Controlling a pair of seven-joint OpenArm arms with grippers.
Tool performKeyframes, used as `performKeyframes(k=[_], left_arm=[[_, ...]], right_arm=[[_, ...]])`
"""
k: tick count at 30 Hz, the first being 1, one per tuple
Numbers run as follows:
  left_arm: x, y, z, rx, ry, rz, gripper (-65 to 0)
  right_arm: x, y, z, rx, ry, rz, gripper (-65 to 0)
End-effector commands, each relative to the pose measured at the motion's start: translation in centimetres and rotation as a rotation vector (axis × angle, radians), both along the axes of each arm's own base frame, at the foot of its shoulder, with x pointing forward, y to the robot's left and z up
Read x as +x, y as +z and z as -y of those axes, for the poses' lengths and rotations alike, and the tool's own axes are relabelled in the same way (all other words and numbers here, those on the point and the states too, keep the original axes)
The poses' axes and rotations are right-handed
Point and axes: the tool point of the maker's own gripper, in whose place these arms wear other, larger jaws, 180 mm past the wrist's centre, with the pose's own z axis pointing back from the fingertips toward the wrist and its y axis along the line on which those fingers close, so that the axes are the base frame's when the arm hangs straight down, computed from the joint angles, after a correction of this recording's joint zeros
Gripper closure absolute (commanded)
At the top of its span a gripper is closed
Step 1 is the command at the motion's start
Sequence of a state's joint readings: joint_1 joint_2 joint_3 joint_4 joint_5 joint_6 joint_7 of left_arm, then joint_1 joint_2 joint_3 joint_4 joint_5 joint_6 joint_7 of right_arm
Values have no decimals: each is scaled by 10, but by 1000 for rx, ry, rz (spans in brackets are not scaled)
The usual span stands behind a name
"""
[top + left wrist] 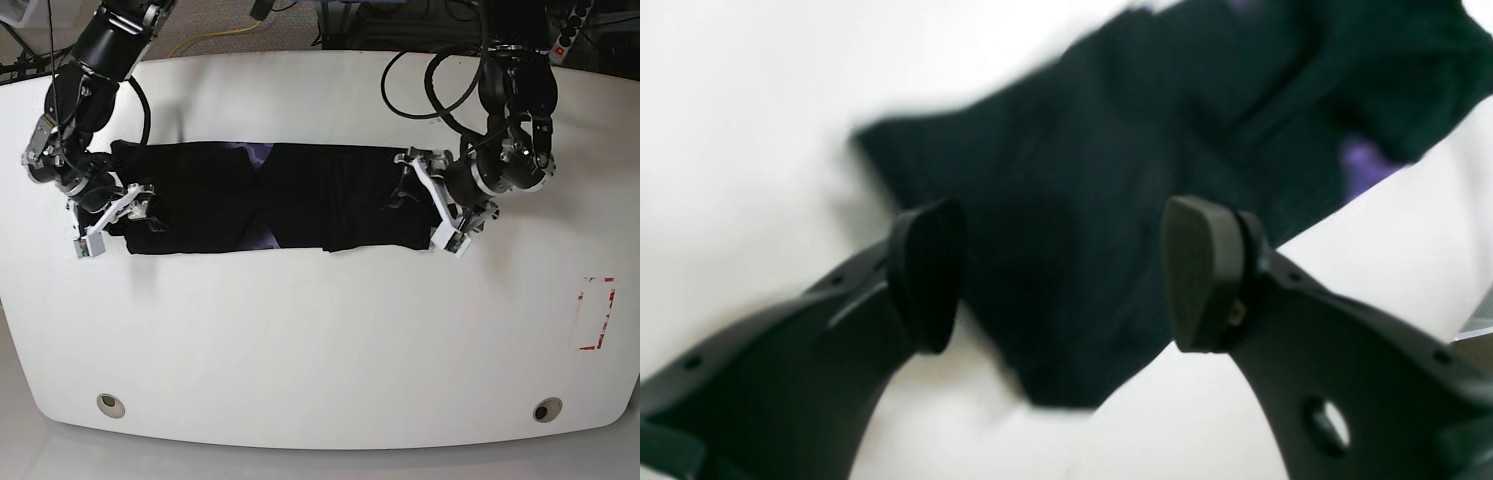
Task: Fold the T-shirt properly
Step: 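Grasp the strip ends with both grippers and press them flat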
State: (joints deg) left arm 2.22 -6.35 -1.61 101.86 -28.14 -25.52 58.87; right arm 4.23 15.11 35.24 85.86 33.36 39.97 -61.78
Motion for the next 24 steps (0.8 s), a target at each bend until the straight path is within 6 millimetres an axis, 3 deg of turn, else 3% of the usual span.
performKeyframes(k=[1, 6, 8, 10, 13, 16, 20, 24], left_arm=[[-3, -5, -12, -18, 33, -10, -428], [-14, -28, -13, -12, -7, -66, -428], [-15, -34, -12, -18, -7, -81, -428], [-13, -37, -11, -39, 2, -76, -428], [-11, -37, -10, -53, 6, -61, -428], [-9, -27, -9, -55, -1, -32, -428], [-2, 4, -6, -42, -15, 70, -428], [3, 11, -7, -41, -13, 93, -428]], right_arm=[[6, 26, 20, 23, -51, 69, -595], [1, 30, 45, 39, -127, 58, -606], [-1, 22, 51, 63, -145, 31, -604], [-2, 17, 72, 84, -180, 4, -601], [-3, -4, 75, 154, -204, -51, -601], [0, -6, 81, 167, -217, -47, -601], [-4, -21, 79, 214, -234, -79, -601], [-6, -33, 66, 251, -231, -103, -599]])
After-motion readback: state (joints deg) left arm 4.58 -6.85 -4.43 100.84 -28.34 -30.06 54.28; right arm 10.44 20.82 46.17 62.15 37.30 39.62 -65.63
